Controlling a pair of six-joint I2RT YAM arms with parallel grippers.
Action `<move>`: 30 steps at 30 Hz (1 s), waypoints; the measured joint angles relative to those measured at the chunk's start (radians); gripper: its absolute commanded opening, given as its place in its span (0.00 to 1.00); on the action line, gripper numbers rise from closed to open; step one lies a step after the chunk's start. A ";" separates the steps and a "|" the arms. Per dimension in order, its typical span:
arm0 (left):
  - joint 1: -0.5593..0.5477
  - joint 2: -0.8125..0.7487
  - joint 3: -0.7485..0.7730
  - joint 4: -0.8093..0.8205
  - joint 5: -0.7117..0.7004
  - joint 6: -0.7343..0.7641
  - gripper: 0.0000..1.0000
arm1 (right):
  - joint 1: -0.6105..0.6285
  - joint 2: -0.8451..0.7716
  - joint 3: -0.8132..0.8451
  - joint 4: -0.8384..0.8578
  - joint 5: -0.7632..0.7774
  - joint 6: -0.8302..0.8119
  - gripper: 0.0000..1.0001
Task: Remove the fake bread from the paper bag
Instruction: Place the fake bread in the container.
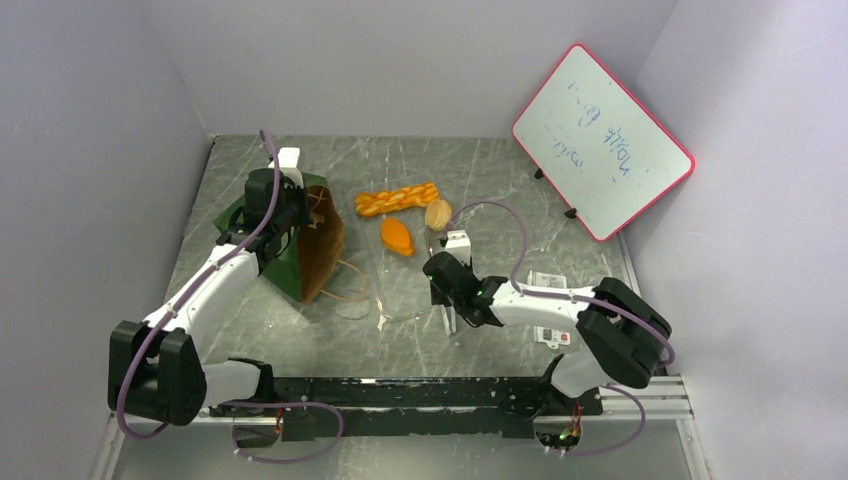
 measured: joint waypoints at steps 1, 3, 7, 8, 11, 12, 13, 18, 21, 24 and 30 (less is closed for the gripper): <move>0.000 0.000 0.000 0.000 0.001 0.000 0.07 | 0.005 -0.006 -0.003 -0.005 0.000 0.005 0.51; 0.000 0.000 0.000 0.000 0.002 0.000 0.07 | 0.015 -0.018 -0.005 -0.016 0.001 0.014 0.51; 0.000 0.000 0.000 0.000 0.003 0.000 0.07 | 0.034 -0.032 -0.006 -0.040 0.004 0.029 0.50; 0.000 0.000 -0.001 0.000 0.003 0.000 0.07 | 0.041 -0.034 -0.007 -0.044 0.005 0.033 0.49; 0.000 0.000 -0.003 0.000 0.003 0.000 0.07 | 0.057 -0.040 -0.009 -0.055 0.015 0.047 0.44; 0.000 -0.001 -0.003 0.000 0.003 0.000 0.07 | 0.061 -0.042 -0.009 -0.060 0.019 0.050 0.42; 0.000 -0.001 -0.003 0.000 0.003 0.000 0.07 | 0.069 -0.043 -0.009 -0.064 0.027 0.056 0.40; 0.000 -0.006 -0.003 -0.001 0.003 0.000 0.07 | 0.126 -0.066 -0.009 -0.108 0.063 0.092 0.37; 0.000 -0.020 -0.003 -0.007 0.003 0.000 0.07 | 0.164 -0.099 -0.009 -0.148 0.092 0.114 0.35; 0.000 -0.043 -0.003 -0.019 0.002 0.000 0.07 | 0.208 -0.144 -0.006 -0.195 0.128 0.137 0.34; 0.000 -0.083 -0.013 -0.042 0.002 -0.011 0.07 | 0.289 -0.231 0.016 -0.275 0.192 0.176 0.33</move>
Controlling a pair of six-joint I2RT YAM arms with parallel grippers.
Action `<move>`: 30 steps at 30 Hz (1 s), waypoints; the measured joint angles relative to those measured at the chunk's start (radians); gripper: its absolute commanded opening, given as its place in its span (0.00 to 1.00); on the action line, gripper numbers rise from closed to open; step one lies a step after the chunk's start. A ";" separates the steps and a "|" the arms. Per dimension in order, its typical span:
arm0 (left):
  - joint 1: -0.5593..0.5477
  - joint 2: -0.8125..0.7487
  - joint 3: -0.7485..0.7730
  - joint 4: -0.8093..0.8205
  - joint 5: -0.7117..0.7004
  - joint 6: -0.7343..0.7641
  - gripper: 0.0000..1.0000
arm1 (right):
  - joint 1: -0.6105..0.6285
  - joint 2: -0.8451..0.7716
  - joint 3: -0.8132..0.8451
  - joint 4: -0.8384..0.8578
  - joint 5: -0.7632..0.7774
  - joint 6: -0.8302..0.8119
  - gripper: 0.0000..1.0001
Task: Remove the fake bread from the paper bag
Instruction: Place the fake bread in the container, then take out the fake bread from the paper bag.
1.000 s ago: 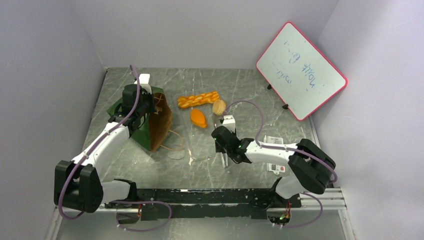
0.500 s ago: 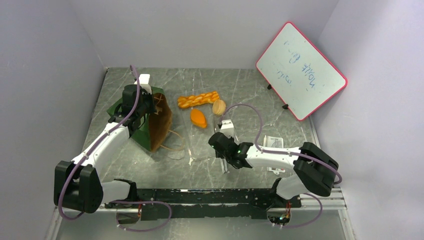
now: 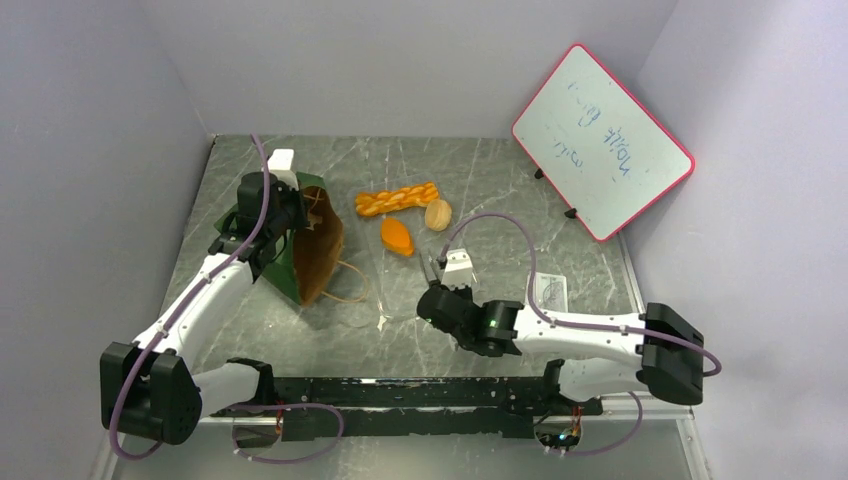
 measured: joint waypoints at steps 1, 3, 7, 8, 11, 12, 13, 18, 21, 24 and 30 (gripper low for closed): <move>0.000 -0.001 0.000 -0.002 0.000 -0.003 0.07 | 0.008 -0.013 0.002 -0.010 0.007 0.005 0.32; 0.000 -0.001 0.000 -0.005 0.000 -0.004 0.07 | 0.023 -0.047 0.002 -0.035 0.026 0.017 0.32; 0.000 -0.002 0.000 -0.013 0.000 -0.003 0.07 | 0.038 -0.101 0.002 -0.077 0.054 0.035 0.32; 0.000 -0.003 0.000 -0.017 0.000 -0.003 0.07 | 0.042 -0.113 0.002 -0.088 0.060 0.039 0.32; 0.000 -0.013 -0.002 -0.025 0.002 0.000 0.07 | 0.059 -0.140 0.003 -0.112 0.076 0.047 0.32; 0.000 -0.018 -0.003 -0.026 0.004 0.002 0.07 | 0.065 -0.146 0.006 -0.122 0.080 0.048 0.32; 0.000 -0.023 -0.003 -0.027 0.006 0.005 0.07 | 0.076 -0.151 0.013 -0.137 0.087 0.049 0.32; 0.000 -0.045 -0.009 -0.034 0.019 0.029 0.07 | 0.171 -0.164 0.112 -0.212 0.134 0.052 0.32; 0.000 -0.052 -0.018 -0.038 0.030 0.040 0.07 | 0.242 -0.172 0.188 -0.234 0.168 0.051 0.32; 0.000 -0.052 -0.023 -0.041 0.043 0.050 0.07 | 0.297 -0.172 0.249 -0.246 0.190 0.047 0.32; 0.000 -0.052 -0.023 -0.048 0.055 0.061 0.07 | 0.374 -0.144 0.333 -0.241 0.213 0.016 0.32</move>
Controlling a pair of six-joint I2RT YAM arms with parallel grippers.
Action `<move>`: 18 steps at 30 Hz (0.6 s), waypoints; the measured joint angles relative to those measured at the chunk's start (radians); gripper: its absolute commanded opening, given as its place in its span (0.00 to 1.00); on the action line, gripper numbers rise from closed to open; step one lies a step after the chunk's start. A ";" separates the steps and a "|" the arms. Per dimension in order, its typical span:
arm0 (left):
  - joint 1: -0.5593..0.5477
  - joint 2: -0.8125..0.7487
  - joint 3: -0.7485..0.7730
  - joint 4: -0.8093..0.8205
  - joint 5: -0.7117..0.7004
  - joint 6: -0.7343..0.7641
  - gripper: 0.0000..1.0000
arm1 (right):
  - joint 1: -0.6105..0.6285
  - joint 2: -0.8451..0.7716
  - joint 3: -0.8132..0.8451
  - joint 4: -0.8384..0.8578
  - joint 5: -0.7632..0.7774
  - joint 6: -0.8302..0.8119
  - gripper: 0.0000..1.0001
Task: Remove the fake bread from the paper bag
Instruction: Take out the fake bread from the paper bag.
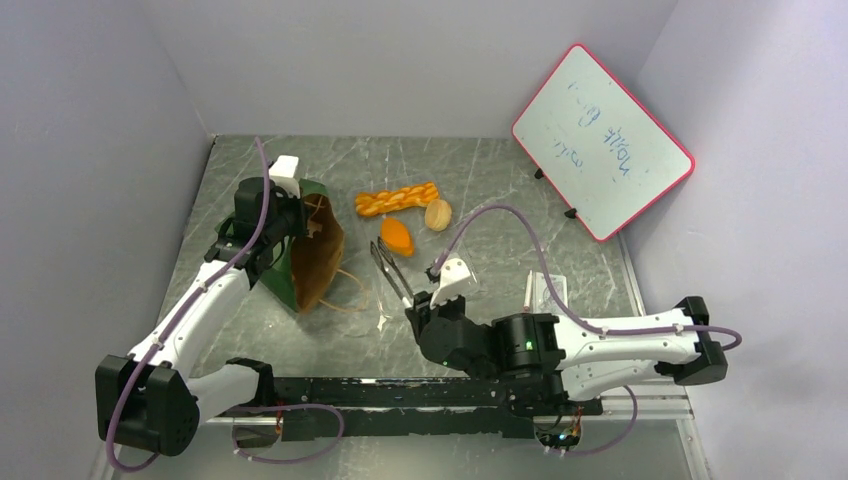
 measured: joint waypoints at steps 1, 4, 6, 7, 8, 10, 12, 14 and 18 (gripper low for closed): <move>0.000 0.000 0.000 -0.001 0.002 0.002 0.07 | 0.007 0.004 0.003 0.011 -0.002 -0.008 0.32; 0.000 -0.003 0.000 -0.006 0.007 0.008 0.07 | 0.016 0.012 0.003 0.047 -0.019 -0.036 0.33; 0.000 -0.006 0.000 -0.007 0.011 0.011 0.07 | 0.017 0.020 0.003 0.081 -0.034 -0.053 0.33; 0.000 -0.008 0.000 -0.009 0.013 0.012 0.07 | 0.017 0.025 0.003 0.099 -0.041 -0.063 0.33; 0.000 -0.010 0.000 -0.010 0.014 0.014 0.07 | 0.017 0.033 0.003 0.117 -0.048 -0.072 0.33; 0.000 -0.013 0.000 -0.013 0.018 0.014 0.07 | 0.017 0.052 0.003 0.151 -0.066 -0.086 0.33; 0.000 -0.014 0.000 -0.013 0.024 0.014 0.07 | 0.016 0.074 0.002 0.185 -0.087 -0.100 0.33; 0.000 -0.014 0.000 -0.013 0.036 0.014 0.07 | 0.009 0.095 0.002 0.220 -0.116 -0.113 0.33; 0.000 -0.015 0.000 -0.014 0.051 0.015 0.07 | -0.027 0.130 -0.001 0.292 -0.190 -0.127 0.33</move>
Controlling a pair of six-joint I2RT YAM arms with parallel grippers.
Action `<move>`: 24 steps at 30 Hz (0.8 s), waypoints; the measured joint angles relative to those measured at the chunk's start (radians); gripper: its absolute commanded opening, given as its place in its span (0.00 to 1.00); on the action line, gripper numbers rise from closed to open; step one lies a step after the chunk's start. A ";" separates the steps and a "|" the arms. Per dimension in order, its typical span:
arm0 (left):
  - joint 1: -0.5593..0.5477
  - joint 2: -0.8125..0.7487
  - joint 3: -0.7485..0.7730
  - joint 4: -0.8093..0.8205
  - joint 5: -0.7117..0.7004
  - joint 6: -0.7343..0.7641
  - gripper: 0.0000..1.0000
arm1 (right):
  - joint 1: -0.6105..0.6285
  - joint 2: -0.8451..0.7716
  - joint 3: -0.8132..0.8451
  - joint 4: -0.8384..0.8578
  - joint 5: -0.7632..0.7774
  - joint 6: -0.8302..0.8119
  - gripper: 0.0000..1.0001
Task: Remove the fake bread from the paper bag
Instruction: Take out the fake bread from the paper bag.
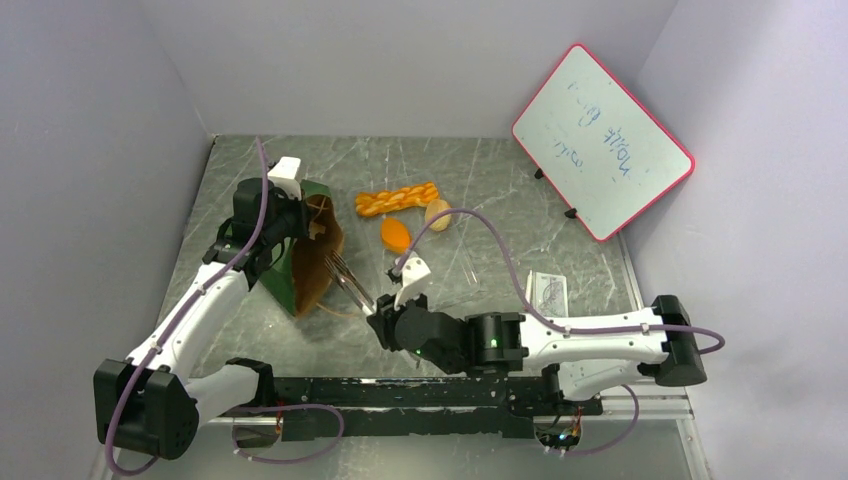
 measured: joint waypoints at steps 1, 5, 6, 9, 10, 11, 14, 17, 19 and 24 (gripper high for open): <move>0.000 -0.001 0.000 -0.001 0.003 0.000 0.07 | -0.016 0.009 -0.002 0.019 -0.023 -0.003 0.33; 0.000 -0.014 0.000 -0.003 0.012 0.000 0.07 | -0.088 0.051 -0.006 0.087 -0.115 -0.018 0.33; 0.000 -0.017 0.000 -0.003 0.014 0.000 0.07 | -0.104 0.063 -0.006 0.101 -0.137 -0.021 0.33; 0.000 -0.023 0.000 -0.004 0.019 0.001 0.07 | -0.143 0.101 -0.006 0.139 -0.200 -0.030 0.33; 0.000 -0.023 0.000 -0.005 0.019 0.001 0.07 | -0.153 0.113 -0.006 0.148 -0.218 -0.033 0.33; 0.000 -0.024 0.000 -0.005 0.022 0.001 0.07 | -0.159 0.126 -0.006 0.158 -0.237 -0.037 0.33; 0.000 -0.024 0.000 -0.006 0.029 0.004 0.07 | -0.179 0.161 -0.005 0.179 -0.293 -0.046 0.34; 0.000 -0.025 0.000 -0.006 0.035 0.008 0.07 | -0.198 0.184 -0.005 0.192 -0.349 -0.050 0.36; 0.001 -0.025 0.000 -0.006 0.040 0.009 0.07 | -0.218 0.201 -0.005 0.205 -0.393 -0.052 0.36; 0.002 -0.025 0.000 -0.006 0.053 0.011 0.07 | -0.250 0.241 -0.005 0.241 -0.469 -0.060 0.39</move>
